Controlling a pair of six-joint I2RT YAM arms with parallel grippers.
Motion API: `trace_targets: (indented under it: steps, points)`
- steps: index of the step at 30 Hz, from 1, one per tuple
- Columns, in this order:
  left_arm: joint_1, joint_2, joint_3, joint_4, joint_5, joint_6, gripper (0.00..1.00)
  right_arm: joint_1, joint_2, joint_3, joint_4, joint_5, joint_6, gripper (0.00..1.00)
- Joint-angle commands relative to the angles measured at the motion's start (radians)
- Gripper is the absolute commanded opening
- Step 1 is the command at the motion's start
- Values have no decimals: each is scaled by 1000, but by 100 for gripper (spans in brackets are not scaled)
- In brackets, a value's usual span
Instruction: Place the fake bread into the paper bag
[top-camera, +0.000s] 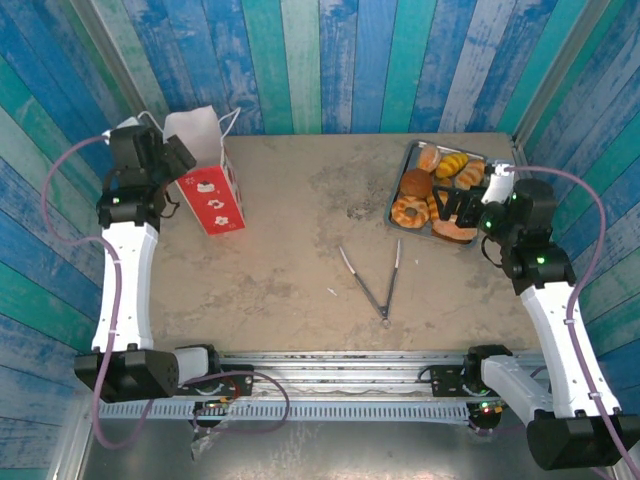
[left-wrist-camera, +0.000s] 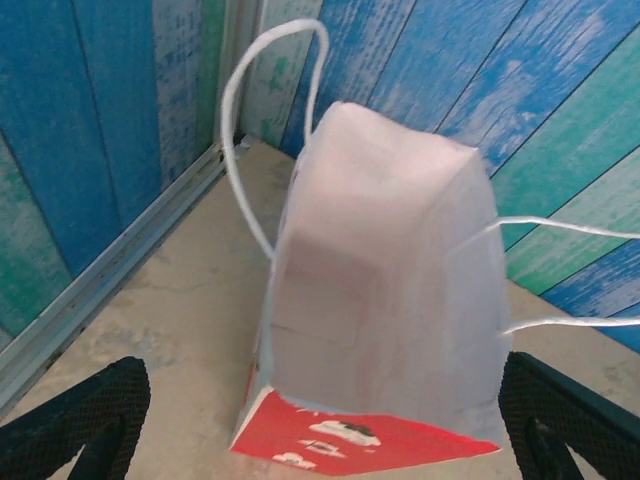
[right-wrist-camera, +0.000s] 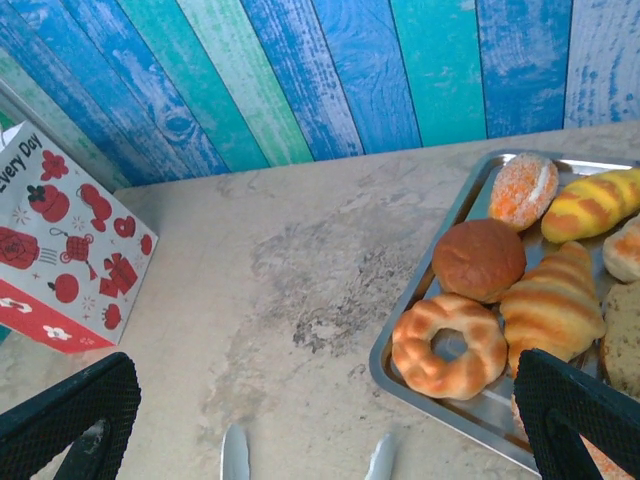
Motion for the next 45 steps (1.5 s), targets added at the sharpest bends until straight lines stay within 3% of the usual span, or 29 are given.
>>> trace_targets:
  steps: [1,4,14,26,36,45]
  points:
    - [20,61,36,-56,13,29,95,2,1,23,-21,-28,-2,100]
    - [29,115,19,-35,81,26,100,1,7,27,-17,-31,-9,100]
    - [44,230,13,35,99,4,88,1,9,21,-23,-26,-34,100]
    - [45,284,30,39,65,36,52,2,11,35,-34,7,-45,100]
    - [46,263,56,44,86,65,1,2,-8,55,-74,44,-58,100]
    - [42,175,45,59,204,79,0,-10,-4,56,-89,89,-7,100]
